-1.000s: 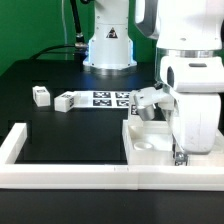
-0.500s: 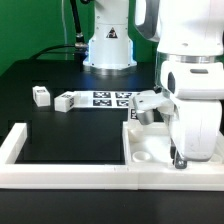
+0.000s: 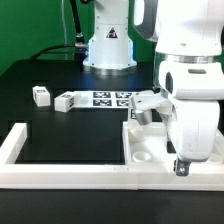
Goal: Assemble square table
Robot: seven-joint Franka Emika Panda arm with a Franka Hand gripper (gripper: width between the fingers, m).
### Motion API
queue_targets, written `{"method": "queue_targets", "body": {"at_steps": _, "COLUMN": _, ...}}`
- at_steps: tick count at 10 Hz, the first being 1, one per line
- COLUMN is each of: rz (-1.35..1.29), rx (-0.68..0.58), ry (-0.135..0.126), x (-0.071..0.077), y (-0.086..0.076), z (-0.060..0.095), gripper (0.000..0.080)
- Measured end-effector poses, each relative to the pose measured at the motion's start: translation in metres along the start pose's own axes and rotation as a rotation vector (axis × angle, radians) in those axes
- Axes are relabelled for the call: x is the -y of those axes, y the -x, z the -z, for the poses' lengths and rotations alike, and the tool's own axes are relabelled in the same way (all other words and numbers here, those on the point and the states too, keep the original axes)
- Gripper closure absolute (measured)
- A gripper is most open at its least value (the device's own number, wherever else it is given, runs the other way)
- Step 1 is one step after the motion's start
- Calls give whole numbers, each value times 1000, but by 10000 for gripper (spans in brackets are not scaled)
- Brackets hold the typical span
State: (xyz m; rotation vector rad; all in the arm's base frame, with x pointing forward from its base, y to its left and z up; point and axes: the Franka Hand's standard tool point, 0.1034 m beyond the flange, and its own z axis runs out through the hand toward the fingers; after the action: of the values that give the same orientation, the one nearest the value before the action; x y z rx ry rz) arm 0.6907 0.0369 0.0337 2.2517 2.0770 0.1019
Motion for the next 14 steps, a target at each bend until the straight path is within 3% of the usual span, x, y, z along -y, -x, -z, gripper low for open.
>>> {"method": "queue_targets", "body": {"at_steps": 5, "rz": -4, "rx": 0, "ry": 4, "x": -1, "y": 3, "z": 1, "gripper": 151}}
{"method": "queue_targets", "body": {"at_steps": 6, "rz": -7, "rx": 7, "ry": 17, "x": 2, "y": 15, "z": 16, "gripper": 151}}
{"method": "queue_targets", "body": {"at_steps": 7, "rz": -20, "rx": 23, "ry": -12, "x": 17, "y": 38, "z": 40, "gripper": 151}}
{"method": "queue_targets", "body": {"at_steps": 8, "rz": -44, "rx": 31, "ry": -21, "x": 26, "y": 56, "z": 58, "gripper": 151}}
{"method": "queue_targets", "body": {"at_steps": 10, "rz": -105, "rx": 49, "ry": 7, "x": 24, "y": 82, "z": 90, "gripper": 151}}
{"method": "queue_targets", "body": {"at_steps": 14, "rz": -378, "rx": 48, "ry": 6, "x": 26, "y": 80, "z": 83, "gripper": 151}}
